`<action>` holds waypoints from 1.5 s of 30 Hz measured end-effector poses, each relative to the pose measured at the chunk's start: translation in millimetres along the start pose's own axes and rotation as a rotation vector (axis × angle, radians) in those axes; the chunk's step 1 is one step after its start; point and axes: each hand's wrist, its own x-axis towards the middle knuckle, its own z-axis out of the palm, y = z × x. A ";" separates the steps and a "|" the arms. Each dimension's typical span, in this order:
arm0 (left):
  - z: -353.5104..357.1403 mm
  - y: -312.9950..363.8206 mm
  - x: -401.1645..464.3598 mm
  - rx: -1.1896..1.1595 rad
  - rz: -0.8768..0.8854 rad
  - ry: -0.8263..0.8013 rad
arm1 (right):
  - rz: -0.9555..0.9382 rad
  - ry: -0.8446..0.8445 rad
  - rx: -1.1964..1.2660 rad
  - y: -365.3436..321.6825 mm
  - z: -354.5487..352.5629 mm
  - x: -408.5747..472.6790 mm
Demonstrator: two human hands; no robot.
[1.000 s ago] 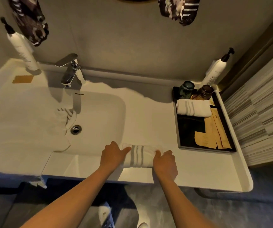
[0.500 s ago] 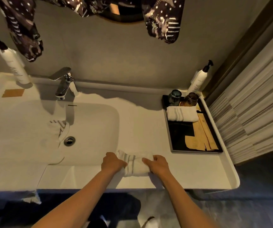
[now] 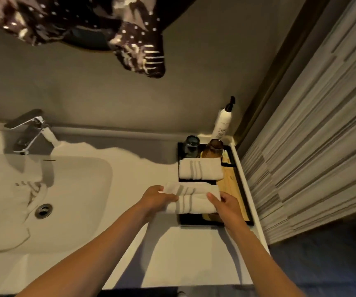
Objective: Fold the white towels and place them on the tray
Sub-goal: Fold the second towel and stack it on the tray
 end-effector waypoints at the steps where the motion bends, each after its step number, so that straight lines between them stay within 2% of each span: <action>1: 13.9 7.0 10.1 0.039 0.035 0.033 | -0.006 0.007 -0.020 -2.5 -11.9 11.7; 6: 70.6 27.6 52.2 0.300 0.213 0.195 | -0.058 0.079 -0.067 -4.3 -40.8 65.0; 8: 83.0 20.1 63.3 0.569 0.356 0.344 | -0.092 0.131 -0.167 -0.1 -41.5 79.3; 10: 86.4 4.6 65.5 0.965 0.558 0.521 | -0.127 0.172 -0.362 9.8 -40.3 86.1; 11: 88.2 -2.5 62.4 1.095 0.687 0.525 | -0.156 0.204 -0.446 15.3 -40.7 86.2; 13: 93.4 -13.9 53.9 1.242 0.939 0.373 | -0.342 0.288 -0.564 24.1 -44.4 82.3; 15: 95.9 -20.9 49.9 1.364 1.055 0.273 | -0.583 0.341 -0.685 27.4 -46.7 72.4; 18: 96.6 -24.0 48.8 1.381 1.023 0.352 | -0.789 0.233 -0.864 36.3 -46.4 62.2; 21: 100.1 -20.2 48.7 1.413 0.991 0.320 | -0.839 0.178 -0.970 41.0 -43.1 68.7; 23: 102.7 -16.2 55.8 1.411 0.941 0.249 | -0.687 0.192 -0.853 39.4 -36.3 76.7; 26: 108.6 -7.2 66.1 1.412 0.862 0.199 | -0.358 0.209 -0.508 38.1 -29.1 89.5; 29: 106.2 -0.5 65.0 1.431 0.855 0.214 | -0.280 0.175 -0.394 32.9 -33.6 94.8; 33: 96.2 1.0 68.9 1.462 0.809 0.287 | -0.285 0.115 -0.551 28.7 -37.7 101.0; 35: 97.6 2.4 68.8 1.445 0.843 0.325 | -0.259 0.087 -0.592 24.9 -36.5 102.8; 37: 99.8 0.0 67.5 1.441 0.906 0.296 | -0.231 0.121 -0.691 23.1 -37.2 105.1; 39: 101.0 -7.0 69.1 1.470 0.979 0.184 | -0.221 0.218 -0.866 24.3 -39.5 105.2; 41: 101.4 -11.2 70.6 1.461 0.948 0.103 | -0.325 0.305 -0.928 25.9 -39.5 99.4; 42: 101.1 -12.5 70.8 1.433 0.918 0.099 | -0.464 0.315 -0.951 26.5 -38.2 94.2; 44: 100.4 -16.3 70.1 1.382 0.900 0.106 | -0.784 0.252 -1.023 26.6 -33.1 82.8; 45: 99.7 -20.4 69.4 1.373 0.917 0.105 | -0.887 0.194 -1.053 29.7 -31.0 80.5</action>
